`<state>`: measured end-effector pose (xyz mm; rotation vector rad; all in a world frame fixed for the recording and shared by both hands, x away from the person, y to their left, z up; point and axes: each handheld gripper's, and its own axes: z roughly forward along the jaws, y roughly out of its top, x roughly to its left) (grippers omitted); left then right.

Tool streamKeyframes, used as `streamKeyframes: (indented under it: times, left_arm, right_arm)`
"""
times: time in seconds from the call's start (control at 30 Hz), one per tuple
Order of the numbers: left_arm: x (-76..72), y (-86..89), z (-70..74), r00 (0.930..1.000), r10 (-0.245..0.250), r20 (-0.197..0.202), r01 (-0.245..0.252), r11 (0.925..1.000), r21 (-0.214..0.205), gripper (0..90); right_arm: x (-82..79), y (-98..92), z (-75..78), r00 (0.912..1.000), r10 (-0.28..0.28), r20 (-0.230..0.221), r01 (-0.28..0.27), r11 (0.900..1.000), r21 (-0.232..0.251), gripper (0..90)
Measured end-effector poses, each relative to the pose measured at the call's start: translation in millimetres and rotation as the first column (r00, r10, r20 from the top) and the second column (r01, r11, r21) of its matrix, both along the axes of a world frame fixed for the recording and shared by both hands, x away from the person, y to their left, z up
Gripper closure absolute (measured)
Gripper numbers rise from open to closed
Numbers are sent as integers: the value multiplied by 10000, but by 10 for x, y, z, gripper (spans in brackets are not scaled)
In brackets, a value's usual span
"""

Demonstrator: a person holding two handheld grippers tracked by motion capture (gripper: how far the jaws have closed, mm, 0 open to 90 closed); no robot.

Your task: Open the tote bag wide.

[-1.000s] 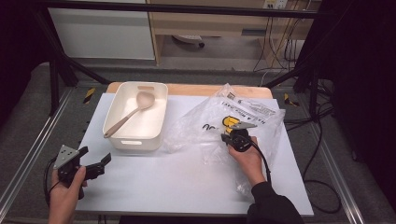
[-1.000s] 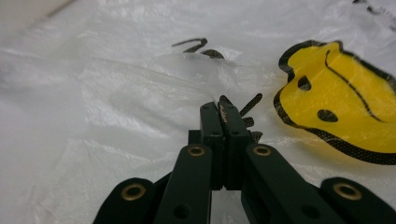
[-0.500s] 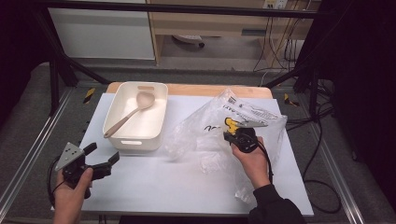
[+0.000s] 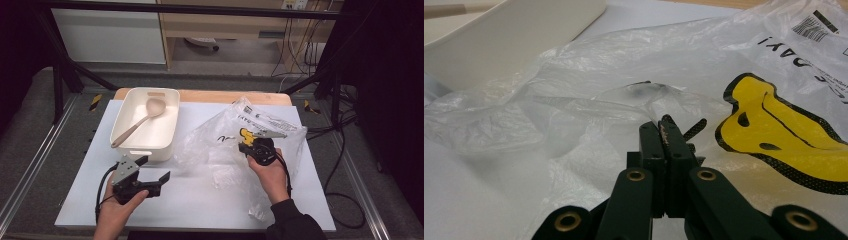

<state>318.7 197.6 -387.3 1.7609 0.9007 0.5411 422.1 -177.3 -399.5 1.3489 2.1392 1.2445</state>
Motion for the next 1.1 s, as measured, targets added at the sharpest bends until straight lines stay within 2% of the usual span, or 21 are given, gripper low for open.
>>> streamKeyframes:
  times: [0.2, 0.4, 0.47, 0.6, 0.8, 0.87, 0.93, 1.1]
  left_arm:
    - [66, -209, -71, 9993, -322, -198, 327, 9992, 249, 83]
    - [158, -380, -112, 9977, -568, -372, 573, 9982, 147, 108]
    - [188, -449, -125, 9967, -634, -504, 643, 9978, 153, 135]
    - [236, -611, -154, 9908, -996, -914, 1042, 9935, 463, 222]
    - [309, -903, -278, 9793, -1629, -1202, 1765, 9779, 1120, 426]
    - [349, -994, -330, 9743, -1782, -1381, 1950, 9735, 1194, 489]
    - [387, -1092, -381, 9688, -1979, -1490, 2179, 9669, 1330, 568]
    - [478, -1356, -482, 9568, -2319, -1753, 2612, 9504, 1687, 699]
  right_arm:
    - [21, -16, -9, 9999, -103, -75, 105, 9998, 165, 900]
    - [30, -14, -7, 9999, -144, -54, 145, 9996, 254, 900]
    - [28, -2, -5, 9999, -159, -57, 160, 9995, 272, 900]
    - [15, 20, 3, 9999, -119, -70, 120, 9997, 214, 900]
    - [-4, 26, 31, 9999, -123, -23, 124, 9996, 262, 900]
    - [-11, 25, 42, 10000, -98, 0, 98, 9996, 262, 900]
    - [-15, 26, 50, 9999, -120, -32, 121, 9995, 299, 900]
    - [-13, 22, 61, 9999, -112, 29, 111, 9996, 260, 900]
